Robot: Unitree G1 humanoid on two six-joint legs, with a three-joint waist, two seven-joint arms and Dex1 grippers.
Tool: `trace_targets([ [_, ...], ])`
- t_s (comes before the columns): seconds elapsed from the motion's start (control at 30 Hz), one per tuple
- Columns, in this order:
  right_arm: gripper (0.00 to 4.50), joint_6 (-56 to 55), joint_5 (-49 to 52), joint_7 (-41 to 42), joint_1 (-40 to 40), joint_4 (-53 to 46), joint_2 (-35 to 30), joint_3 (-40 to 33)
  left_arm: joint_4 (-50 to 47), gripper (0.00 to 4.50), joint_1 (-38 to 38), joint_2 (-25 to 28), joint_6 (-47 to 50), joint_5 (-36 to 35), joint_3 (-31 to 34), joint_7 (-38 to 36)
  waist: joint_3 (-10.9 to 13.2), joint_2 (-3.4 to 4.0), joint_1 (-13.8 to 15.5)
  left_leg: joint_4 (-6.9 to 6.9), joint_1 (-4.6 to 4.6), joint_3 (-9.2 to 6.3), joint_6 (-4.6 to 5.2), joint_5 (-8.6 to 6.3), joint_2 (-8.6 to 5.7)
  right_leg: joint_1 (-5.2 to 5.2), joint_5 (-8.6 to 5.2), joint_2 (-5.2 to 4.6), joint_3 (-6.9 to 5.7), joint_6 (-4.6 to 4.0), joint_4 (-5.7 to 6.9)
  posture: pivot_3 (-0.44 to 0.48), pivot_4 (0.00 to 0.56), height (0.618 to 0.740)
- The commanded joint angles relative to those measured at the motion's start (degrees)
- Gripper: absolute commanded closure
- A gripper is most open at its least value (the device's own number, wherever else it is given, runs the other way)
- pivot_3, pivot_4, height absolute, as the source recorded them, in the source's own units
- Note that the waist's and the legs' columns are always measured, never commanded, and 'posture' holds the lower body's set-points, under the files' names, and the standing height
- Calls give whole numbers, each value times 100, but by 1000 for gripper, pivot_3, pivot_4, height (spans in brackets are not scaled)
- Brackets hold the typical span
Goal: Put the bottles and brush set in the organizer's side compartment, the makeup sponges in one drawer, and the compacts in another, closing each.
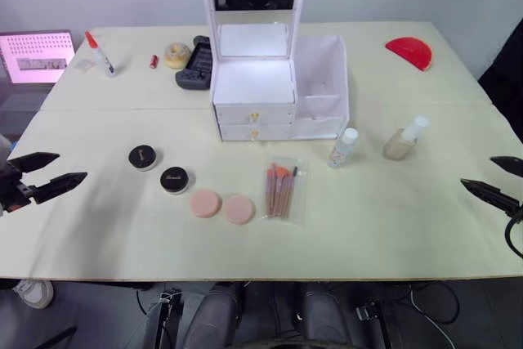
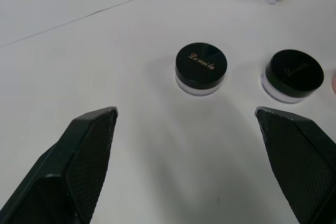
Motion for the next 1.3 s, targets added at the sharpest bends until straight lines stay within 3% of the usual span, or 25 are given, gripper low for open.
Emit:
trace_targets([
  [0.03,93,-79,20,-6,-33,-23,-149,-168,143,76,-64,-20,-356,118,64,26,0,0,-1,0,0,0,0,0,0,0,1,0,0,-1,0,0,150,737],
  [0.17,93,-102,6,-18,-70,16,-158,-143,610,76,-172,-148,-799,262,-63,10,0,0,-3,-3,2,6,0,0,1,-3,6,1,6,-8,0,0,150,737],
  [1.07,93,-77,-18,22,-115,-14,-161,-100,542,76,-199,31,-608,173,109,-166,-1,-5,-4,0,4,14,1,0,2,-4,18,3,14,-11,3,0,150,737],
  [1.2,93,83,-9,-167,15,-340,-56,-140,645,76,-306,-2,-652,211,-9,-145,-1,-5,-2,0,4,14,1,0,1,-5,18,3,14,-11,4,0,150,737],
  [1.3,93,600,94,-759,126,-1017,168,-199,637,76,-449,-75,-685,250,-226,-151,-2,-6,3,0,4,14,1,0,2,-6,22,4,16,-5,6,0,150,737],
])
